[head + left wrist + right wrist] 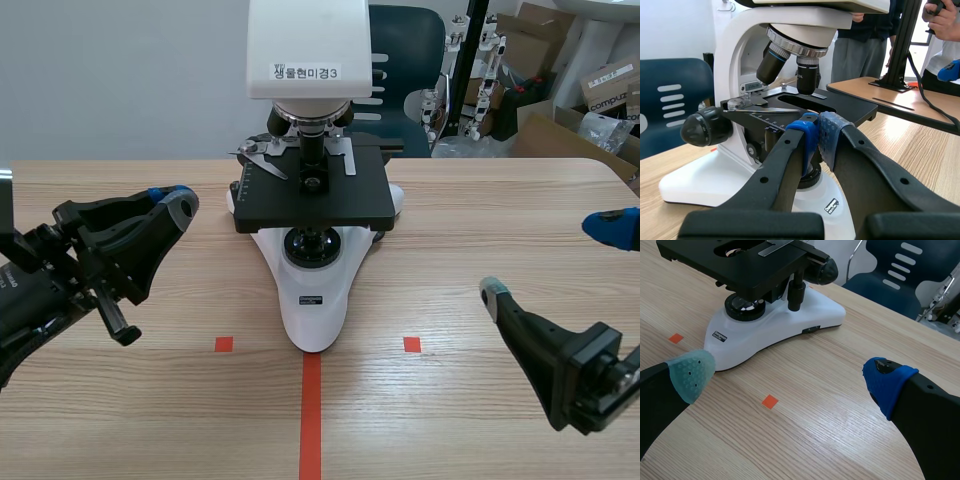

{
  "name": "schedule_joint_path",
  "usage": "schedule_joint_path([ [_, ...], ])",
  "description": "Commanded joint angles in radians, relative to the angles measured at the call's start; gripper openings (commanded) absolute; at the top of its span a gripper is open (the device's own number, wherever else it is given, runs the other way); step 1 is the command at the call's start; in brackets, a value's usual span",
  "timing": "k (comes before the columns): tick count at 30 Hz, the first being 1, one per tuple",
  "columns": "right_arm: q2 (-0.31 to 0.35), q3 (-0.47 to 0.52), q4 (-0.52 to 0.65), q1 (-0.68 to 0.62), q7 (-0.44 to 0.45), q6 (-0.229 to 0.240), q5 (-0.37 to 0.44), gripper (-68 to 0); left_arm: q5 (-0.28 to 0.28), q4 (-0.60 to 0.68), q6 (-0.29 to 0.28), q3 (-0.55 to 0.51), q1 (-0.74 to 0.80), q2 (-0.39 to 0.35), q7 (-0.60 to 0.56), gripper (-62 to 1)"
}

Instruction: Point at the objective lens

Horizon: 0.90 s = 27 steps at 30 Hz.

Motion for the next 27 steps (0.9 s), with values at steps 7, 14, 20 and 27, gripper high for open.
schedule_joint_path([
  [7,0.008,0.006,0.006,0.011,0.014,0.0,0.014,0.4,-0.01,0.018,0.0,-0.007,-0.006,-0.001,-0.029,-57.3],
  [14,0.008,0.006,0.006,0.011,0.014,0.0,0.014,0.4,-0.01,0.018,0.0,-0.007,-0.006,-0.001,-0.029,-57.3],
  [20,0.008,0.006,0.006,0.011,0.014,0.0,0.014,0.4,-0.01,0.018,0.0,-0.007,-0.006,-0.001,-0.029,-57.3],
  [27,0.008,0.006,0.006,0.011,0.014,0.0,0.014,0.4,-0.01,0.018,0.0,-0.007,-0.005,0.0,-0.029,-57.3],
])
